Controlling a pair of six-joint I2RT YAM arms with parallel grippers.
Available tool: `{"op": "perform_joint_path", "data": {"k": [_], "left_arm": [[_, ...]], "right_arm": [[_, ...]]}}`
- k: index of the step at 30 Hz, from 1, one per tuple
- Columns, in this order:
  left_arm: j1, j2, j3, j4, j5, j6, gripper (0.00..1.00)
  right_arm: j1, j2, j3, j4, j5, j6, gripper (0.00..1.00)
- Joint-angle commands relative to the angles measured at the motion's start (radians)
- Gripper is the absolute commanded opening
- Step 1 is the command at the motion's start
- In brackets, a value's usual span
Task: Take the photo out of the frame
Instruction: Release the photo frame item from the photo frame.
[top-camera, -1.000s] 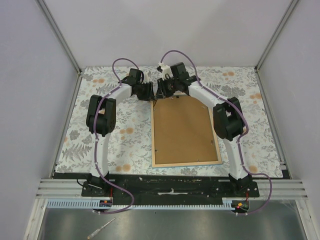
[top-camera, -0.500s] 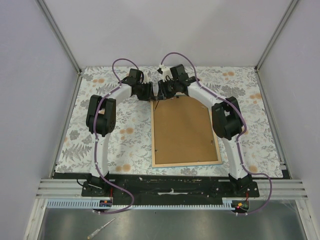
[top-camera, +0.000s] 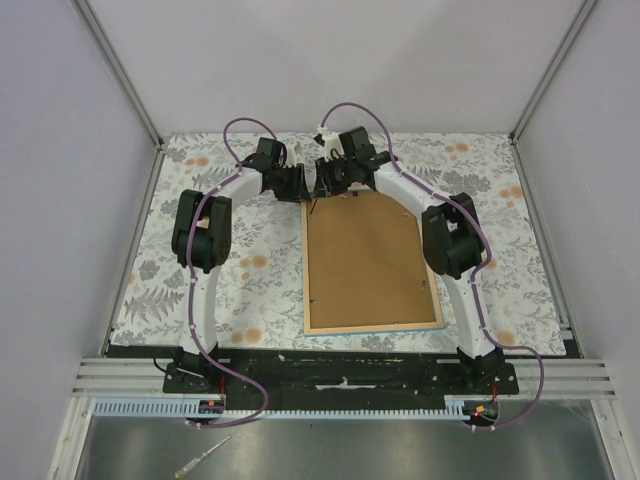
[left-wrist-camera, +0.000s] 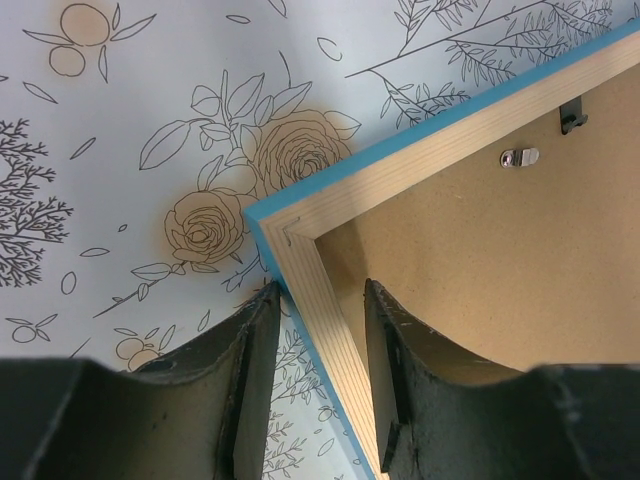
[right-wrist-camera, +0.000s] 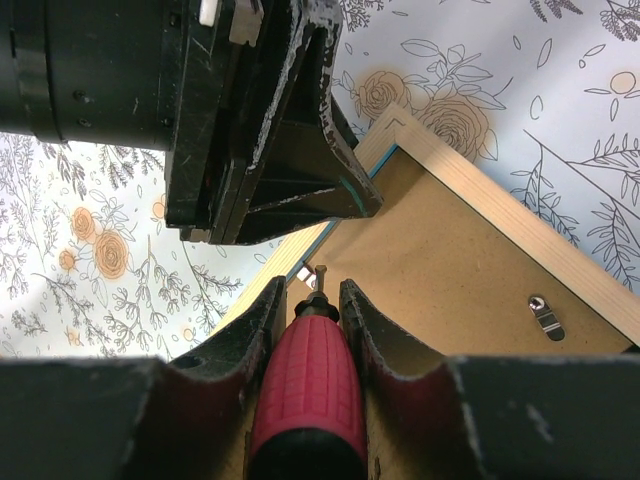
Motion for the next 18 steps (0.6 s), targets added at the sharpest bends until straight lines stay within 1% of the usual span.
{"op": "perform_joint_path", "data": {"k": [1,18], "left_arm": [[-0.006,0.005,-0.027,-0.049,0.012,-0.024,0.45],[-0.006,0.000,-0.032,-0.047,0.011,-0.023,0.45]], "right_arm": [[0.007,0.020,0.060,0.009,0.003,0.011,0.00],[0.017,0.025,0.060,-0.016,-0.023,0.005,0.00]]}}
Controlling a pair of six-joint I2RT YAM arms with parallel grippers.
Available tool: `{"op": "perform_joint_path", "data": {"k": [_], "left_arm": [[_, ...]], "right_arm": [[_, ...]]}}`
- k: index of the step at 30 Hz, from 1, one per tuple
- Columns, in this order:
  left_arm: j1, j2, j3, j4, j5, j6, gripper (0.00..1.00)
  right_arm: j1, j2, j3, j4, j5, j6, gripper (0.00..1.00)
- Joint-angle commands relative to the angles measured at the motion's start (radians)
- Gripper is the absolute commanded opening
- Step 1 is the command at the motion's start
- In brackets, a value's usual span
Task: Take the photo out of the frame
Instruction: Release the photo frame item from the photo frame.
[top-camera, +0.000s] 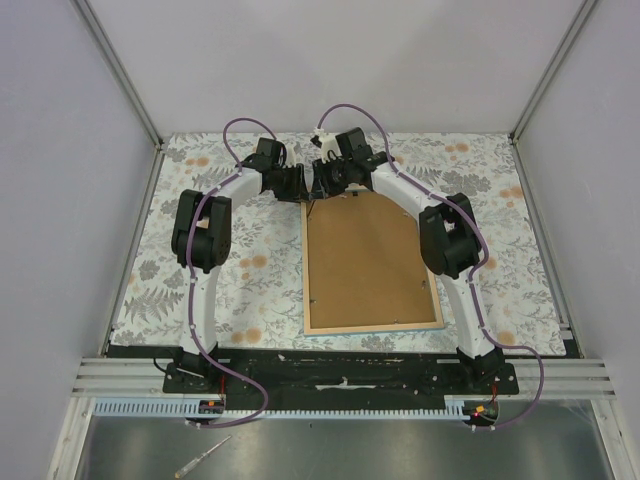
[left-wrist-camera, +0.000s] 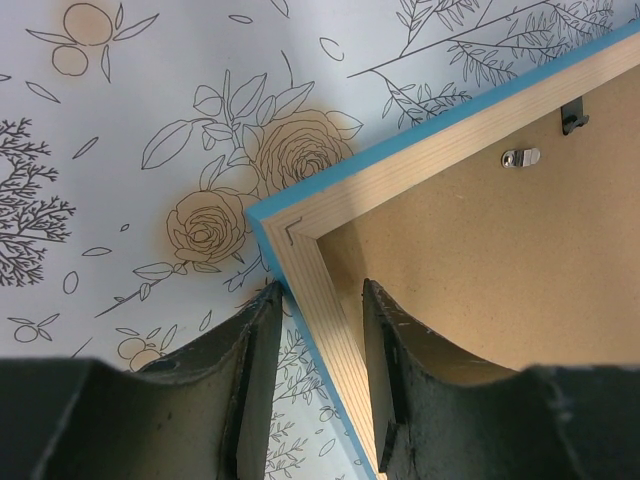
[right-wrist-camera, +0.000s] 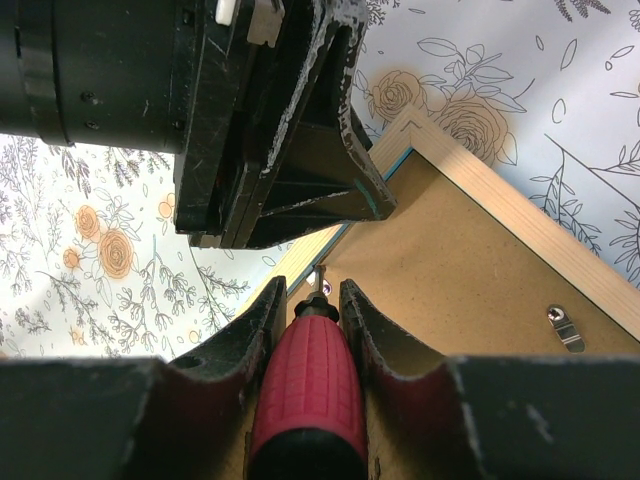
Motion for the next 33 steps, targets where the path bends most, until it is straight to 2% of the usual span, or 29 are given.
{"op": "perform_joint_path", "data": {"k": [1,33], "left_arm": [[-0.007,0.001,-0.028,-0.051,0.011,-0.024,0.44],[0.008,-0.002,-0.037,-0.047,0.008,-0.038,0.43]], "right_arm": [[0.008,0.002,0.032,-0.003,-0.020,0.002,0.00],[0.007,-0.050,-0.039,-0.007,-0.029,-0.043,0.00]]}}
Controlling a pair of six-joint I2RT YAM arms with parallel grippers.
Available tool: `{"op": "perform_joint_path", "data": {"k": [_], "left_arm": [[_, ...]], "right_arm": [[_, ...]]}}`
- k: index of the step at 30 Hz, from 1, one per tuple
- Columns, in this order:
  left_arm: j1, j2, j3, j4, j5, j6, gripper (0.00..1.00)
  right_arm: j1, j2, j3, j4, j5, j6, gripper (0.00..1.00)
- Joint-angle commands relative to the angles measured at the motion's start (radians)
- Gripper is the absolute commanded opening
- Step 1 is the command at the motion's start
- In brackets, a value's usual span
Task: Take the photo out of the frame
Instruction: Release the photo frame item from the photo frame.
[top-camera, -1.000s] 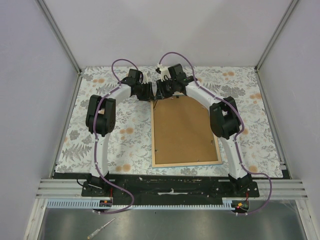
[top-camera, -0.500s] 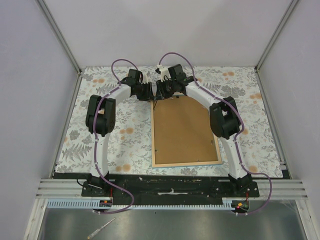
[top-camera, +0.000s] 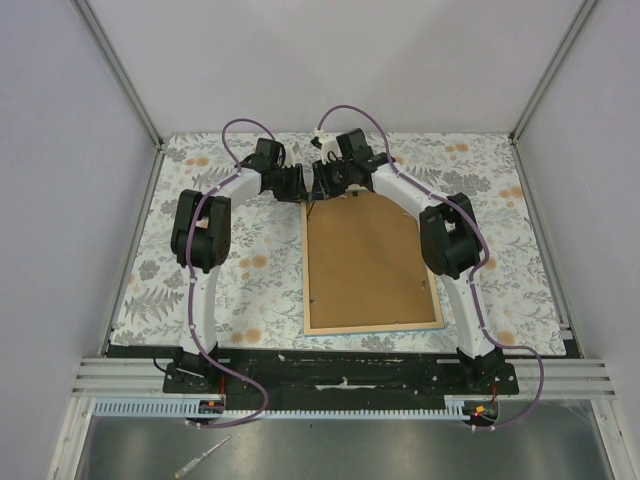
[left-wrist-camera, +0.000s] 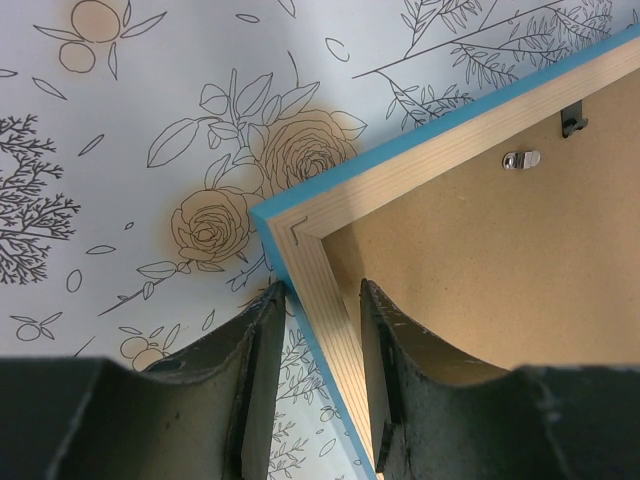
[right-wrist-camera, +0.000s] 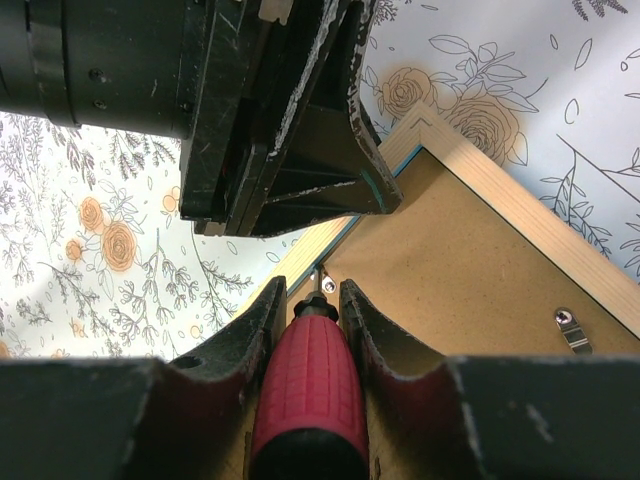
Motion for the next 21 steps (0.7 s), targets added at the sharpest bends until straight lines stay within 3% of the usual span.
{"op": "perform_joint_path", "data": {"k": [1,21], "left_arm": [[0.004,-0.002,-0.032,-0.054,0.001,-0.026,0.43],[0.012,0.001,-0.038,-0.051,0.000,-0.034,0.36]], "right_arm": [[0.006,-0.047,-0.025,-0.016,-0.003,-0.030,0.00],[0.006,-0.076,-0.066,-0.016,0.000,-0.066,0.00]]}}
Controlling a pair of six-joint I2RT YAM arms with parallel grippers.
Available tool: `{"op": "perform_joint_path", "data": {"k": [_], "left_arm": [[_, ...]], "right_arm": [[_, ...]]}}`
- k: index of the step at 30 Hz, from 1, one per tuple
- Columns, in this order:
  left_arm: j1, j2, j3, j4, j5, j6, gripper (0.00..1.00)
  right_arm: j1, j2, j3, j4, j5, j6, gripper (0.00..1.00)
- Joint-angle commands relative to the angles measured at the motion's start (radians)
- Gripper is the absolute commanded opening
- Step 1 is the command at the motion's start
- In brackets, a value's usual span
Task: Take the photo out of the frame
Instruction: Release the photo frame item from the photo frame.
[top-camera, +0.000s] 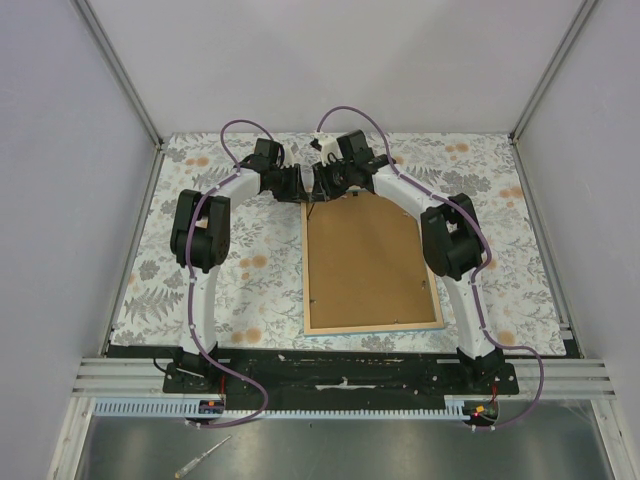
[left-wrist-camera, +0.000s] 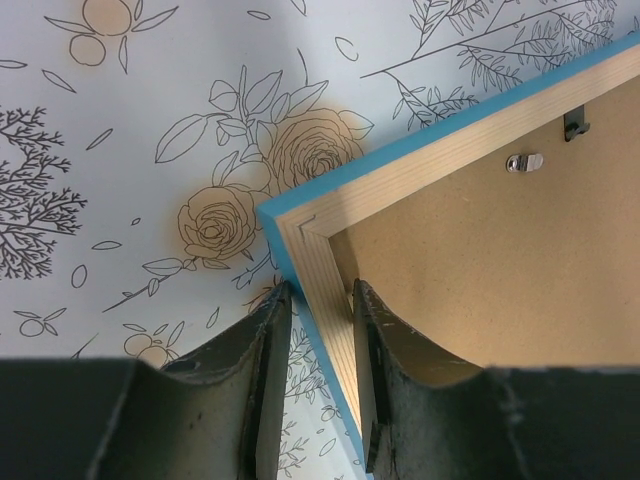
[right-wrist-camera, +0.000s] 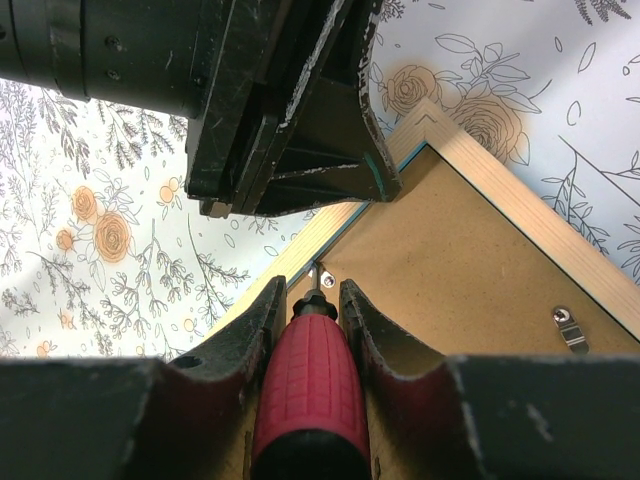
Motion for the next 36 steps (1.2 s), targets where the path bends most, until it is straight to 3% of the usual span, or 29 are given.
{"op": "perform_joint_path", "data": {"k": [1,14,36], "left_arm": [[0.005,0.000,-0.031,-0.055,-0.002,-0.019,0.36],[0.008,-0.002,-0.033,-0.053,-0.004,-0.022,0.29],[0.015,-0.002,-0.039,-0.052,0.002,-0.029,0.26]], "right_arm": [[0.004,-0.053,-0.023,-0.042,0.000,-0.030,0.00],[0.004,-0.069,-0.043,-0.044,0.018,-0.068,0.00],[0.003,-0.086,-0.038,-0.076,0.003,-0.119,0.00]]}}
